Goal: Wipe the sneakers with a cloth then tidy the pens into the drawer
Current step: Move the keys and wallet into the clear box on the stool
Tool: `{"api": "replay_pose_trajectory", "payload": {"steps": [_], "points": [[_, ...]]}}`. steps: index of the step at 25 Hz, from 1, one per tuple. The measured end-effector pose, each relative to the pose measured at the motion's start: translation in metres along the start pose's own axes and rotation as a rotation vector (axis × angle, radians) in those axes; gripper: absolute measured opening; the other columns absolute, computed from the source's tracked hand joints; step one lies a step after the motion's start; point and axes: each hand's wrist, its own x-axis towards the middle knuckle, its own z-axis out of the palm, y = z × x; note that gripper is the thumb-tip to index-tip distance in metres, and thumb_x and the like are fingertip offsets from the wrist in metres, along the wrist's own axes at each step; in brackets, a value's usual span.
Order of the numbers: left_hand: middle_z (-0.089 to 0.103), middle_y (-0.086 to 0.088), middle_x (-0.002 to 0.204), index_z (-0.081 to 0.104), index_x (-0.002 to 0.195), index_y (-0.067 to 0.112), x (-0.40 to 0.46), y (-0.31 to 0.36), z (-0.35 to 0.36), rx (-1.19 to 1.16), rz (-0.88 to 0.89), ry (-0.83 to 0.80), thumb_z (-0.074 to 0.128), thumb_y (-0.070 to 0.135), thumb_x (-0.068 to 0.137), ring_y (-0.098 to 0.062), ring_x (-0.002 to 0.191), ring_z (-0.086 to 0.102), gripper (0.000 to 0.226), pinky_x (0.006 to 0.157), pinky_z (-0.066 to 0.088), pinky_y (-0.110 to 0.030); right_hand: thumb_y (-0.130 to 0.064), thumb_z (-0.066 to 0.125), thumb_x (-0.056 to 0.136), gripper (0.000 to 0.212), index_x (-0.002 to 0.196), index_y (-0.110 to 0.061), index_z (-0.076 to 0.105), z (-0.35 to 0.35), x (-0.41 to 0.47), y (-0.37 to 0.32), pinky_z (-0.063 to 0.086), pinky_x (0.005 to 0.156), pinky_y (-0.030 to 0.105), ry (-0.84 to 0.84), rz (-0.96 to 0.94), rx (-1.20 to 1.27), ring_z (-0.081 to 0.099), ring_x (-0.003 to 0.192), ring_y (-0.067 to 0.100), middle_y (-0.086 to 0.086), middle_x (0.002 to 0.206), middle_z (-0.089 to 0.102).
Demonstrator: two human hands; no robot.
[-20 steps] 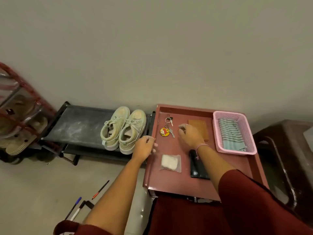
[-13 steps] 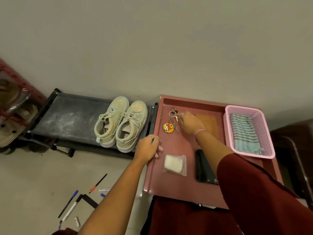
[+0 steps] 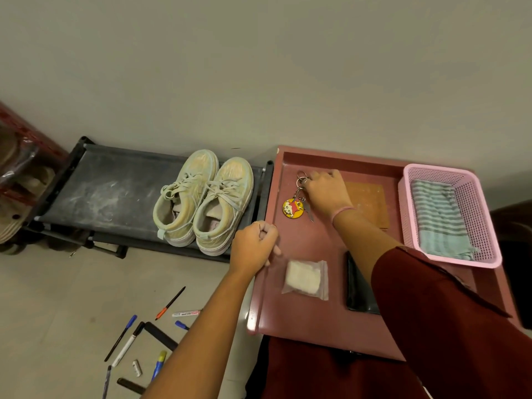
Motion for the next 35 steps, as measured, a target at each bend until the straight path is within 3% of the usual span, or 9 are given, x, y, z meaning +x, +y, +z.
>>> {"api": "replay_pose_trajectory", "payload": {"steps": [5,9,14,16,19,23,26,30,35], "points": [[0.071,0.005,0.061,0.061,0.080,0.016,-0.001,0.001,0.000,0.003,-0.011,0.001,0.046,0.027,0.093,-0.014,0.038,0.051,0.022,0.056,0.047,-0.025,-0.022,0.056,0.091,0.028,0.118,-0.019,0.057,-0.004,-0.006,0.004,0.033,0.091,0.039,0.010,0.145,0.224,0.051,0.110,0.025,0.005,0.115,0.051],[0.072,0.008,0.063,0.061,0.081,0.018,-0.005,0.001,-0.001,0.046,-0.001,0.010,0.046,0.029,0.095,-0.010,0.040,0.053,0.023,0.060,0.049,-0.026,-0.029,0.042,0.096,0.019,0.089,-0.026,0.060,-0.024,-0.020,0.019,0.033,0.091,0.039,-0.033,0.120,0.476,0.046,0.103,0.021,0.002,0.108,0.049],[0.072,0.005,0.072,0.064,0.088,0.015,-0.022,0.009,0.000,0.086,-0.010,-0.005,0.044,0.031,0.099,-0.006,0.048,0.059,0.027,0.066,0.049,-0.026,-0.033,0.047,0.089,0.046,0.050,-0.009,0.037,-0.070,-0.059,0.036,0.036,0.074,0.035,-0.063,0.091,1.041,0.042,0.063,0.017,0.009,0.060,0.035],[0.071,0.005,0.077,0.064,0.090,0.013,-0.029,0.013,0.000,0.056,-0.003,-0.019,0.045,0.031,0.100,-0.009,0.056,0.062,0.028,0.066,0.047,-0.027,-0.034,0.052,0.092,0.050,0.073,0.012,0.056,-0.088,-0.078,0.038,0.044,0.086,0.047,-0.072,0.162,1.302,0.055,0.075,0.028,0.022,0.072,0.043],[0.070,0.004,0.081,0.064,0.086,0.012,-0.044,0.024,-0.004,0.031,0.054,-0.008,0.046,0.026,0.100,-0.009,0.062,0.063,0.027,0.062,0.043,-0.023,-0.032,0.054,0.094,0.030,0.100,-0.006,0.068,-0.114,-0.108,0.042,0.040,0.099,0.034,-0.052,0.257,1.542,0.058,0.101,0.010,0.001,0.104,0.065],[0.070,0.003,0.087,0.064,0.085,0.016,-0.061,0.056,-0.007,-0.065,0.135,0.005,0.050,0.024,0.098,-0.012,0.077,0.066,0.021,0.078,0.051,-0.026,-0.017,0.046,0.098,0.023,0.091,-0.013,0.068,-0.159,-0.154,0.049,0.036,0.099,0.027,0.103,0.237,1.867,0.059,0.104,0.007,-0.005,0.105,0.070],[0.065,0.006,0.105,0.062,0.108,0.018,-0.082,0.098,-0.005,-0.164,0.251,-0.026,0.055,0.019,0.096,-0.001,0.094,0.059,0.014,0.083,0.045,-0.011,-0.017,0.039,0.099,0.029,0.096,-0.013,0.068,-0.186,-0.189,0.054,0.041,0.097,0.030,0.214,0.123,2.038,0.058,0.115,0.018,0.010,0.117,0.067],[0.053,0.001,0.136,0.044,0.137,0.015,-0.117,0.165,0.010,-0.450,0.312,-0.273,0.039,-0.004,0.095,-0.010,0.123,0.050,0.046,0.097,0.042,-0.019,-0.018,0.030,0.100,0.033,0.118,-0.016,0.058,-0.214,-0.231,0.061,0.045,0.091,0.025,0.341,0.051,2.080,0.059,0.117,0.022,0.008,0.114,0.068],[0.059,0.002,0.124,0.047,0.130,0.019,-0.165,0.226,0.038,-0.686,0.332,-0.520,0.041,0.005,0.078,-0.014,0.120,0.053,0.054,0.091,0.042,-0.022,-0.014,0.032,0.102,0.033,0.126,-0.024,0.052,-0.243,-0.279,0.084,0.039,0.109,0.038,0.453,0.075,1.966,0.057,0.120,0.023,0.007,0.125,0.064]]}}
